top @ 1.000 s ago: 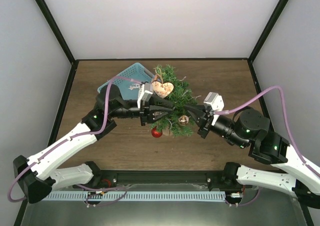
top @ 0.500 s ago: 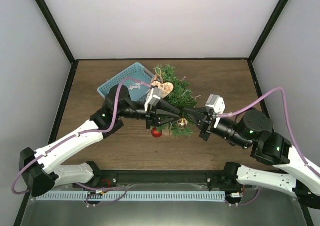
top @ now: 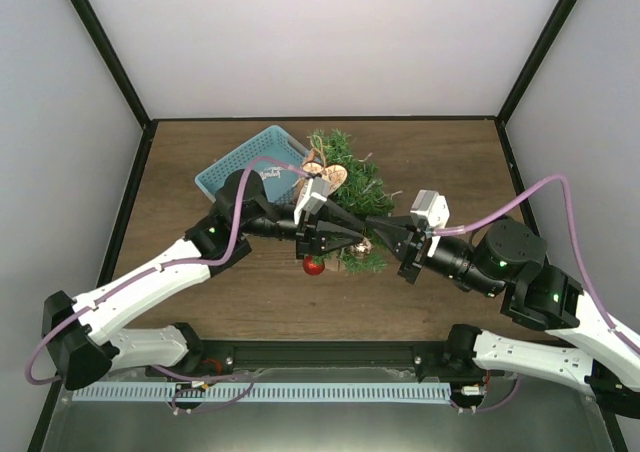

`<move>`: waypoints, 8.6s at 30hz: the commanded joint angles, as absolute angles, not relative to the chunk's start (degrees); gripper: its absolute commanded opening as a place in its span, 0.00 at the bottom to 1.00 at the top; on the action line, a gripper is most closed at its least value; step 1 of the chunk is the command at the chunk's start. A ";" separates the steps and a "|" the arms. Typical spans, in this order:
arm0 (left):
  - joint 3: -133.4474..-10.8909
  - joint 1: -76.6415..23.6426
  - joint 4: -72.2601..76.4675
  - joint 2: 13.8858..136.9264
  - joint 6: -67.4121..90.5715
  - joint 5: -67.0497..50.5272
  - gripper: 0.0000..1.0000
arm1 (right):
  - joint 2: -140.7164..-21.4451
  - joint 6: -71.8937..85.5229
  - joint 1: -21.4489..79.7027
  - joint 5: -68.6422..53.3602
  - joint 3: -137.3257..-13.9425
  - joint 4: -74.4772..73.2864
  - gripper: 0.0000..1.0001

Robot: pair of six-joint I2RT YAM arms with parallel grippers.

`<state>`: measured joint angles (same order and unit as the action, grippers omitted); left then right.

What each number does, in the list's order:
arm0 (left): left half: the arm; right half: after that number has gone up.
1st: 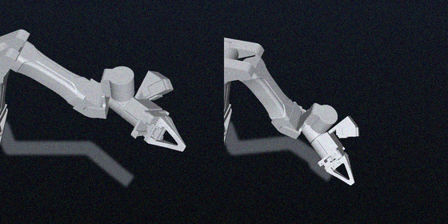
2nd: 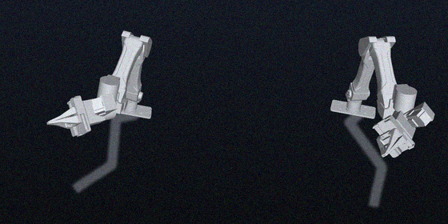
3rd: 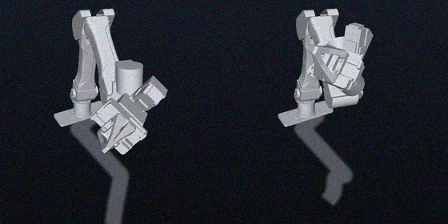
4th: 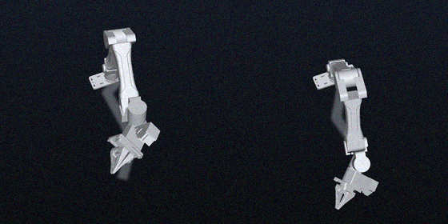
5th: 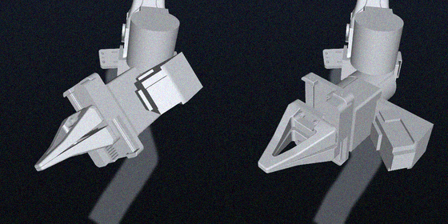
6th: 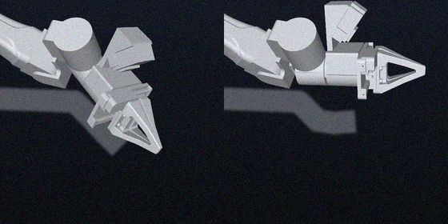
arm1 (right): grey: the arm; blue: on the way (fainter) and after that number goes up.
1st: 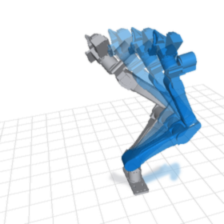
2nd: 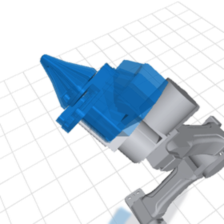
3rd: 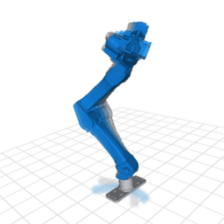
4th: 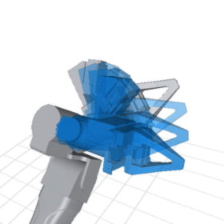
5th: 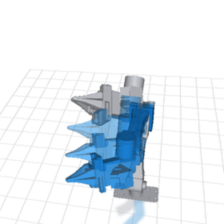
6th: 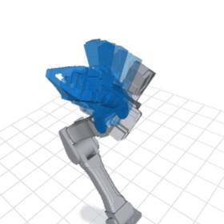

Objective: Decorate the small christmas tree
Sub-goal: Adjust the decoration item on the Christmas tree.

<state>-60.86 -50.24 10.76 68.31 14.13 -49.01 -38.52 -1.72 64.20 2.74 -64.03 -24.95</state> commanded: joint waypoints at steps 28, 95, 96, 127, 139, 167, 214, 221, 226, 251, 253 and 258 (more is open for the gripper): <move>-55.18 -51.11 10.52 62.92 12.33 -41.15 0.04 | -35.85 -0.35 63.79 8.66 -58.80 -25.74 0.01; -45.89 -51.11 13.35 63.80 8.07 -45.28 0.15 | -36.41 1.05 63.81 2.99 -51.59 -21.09 0.01; -45.89 -51.15 13.57 63.87 8.06 -45.55 0.12 | -36.47 1.05 63.76 2.99 -51.59 -21.17 0.01; -44.28 -51.09 11.37 63.72 7.92 -35.62 0.17 | -36.90 0.63 63.80 11.84 -49.49 -21.86 0.01; -44.20 -51.15 15.06 64.77 8.31 -37.50 0.38 | -36.44 0.74 63.80 9.36 -49.66 -20.16 0.01; -45.95 -51.11 16.16 67.46 4.46 -44.70 0.27 | -36.35 -0.53 63.81 3.83 -50.39 -20.29 0.01; -43.75 -51.06 18.24 64.16 6.67 -41.97 0.04 | -34.98 -0.26 63.76 4.92 -49.05 -20.39 0.01; -44.10 -50.93 16.24 63.84 6.20 -37.29 0.04 | -35.28 -0.52 63.81 6.64 -48.45 -20.23 0.01; -44.01 -50.97 15.66 63.60 6.00 -35.40 0.04 | -35.29 -0.69 63.76 7.41 -47.76 -19.66 0.01; -44.39 -50.98 12.31 65.64 5.89 -29.81 0.04 | -36.68 -4.34 63.73 13.43 -44.97 -15.91 0.01; -44.56 -50.98 11.98 65.78 5.72 -29.35 0.04 | -36.93 -4.99 63.72 13.88 -44.97 -15.55 0.01; -44.35 -50.94 12.72 65.81 5.22 -31.51 0.09 | -37.39 -5.37 63.68 12.66 -45.49 -15.57 0.01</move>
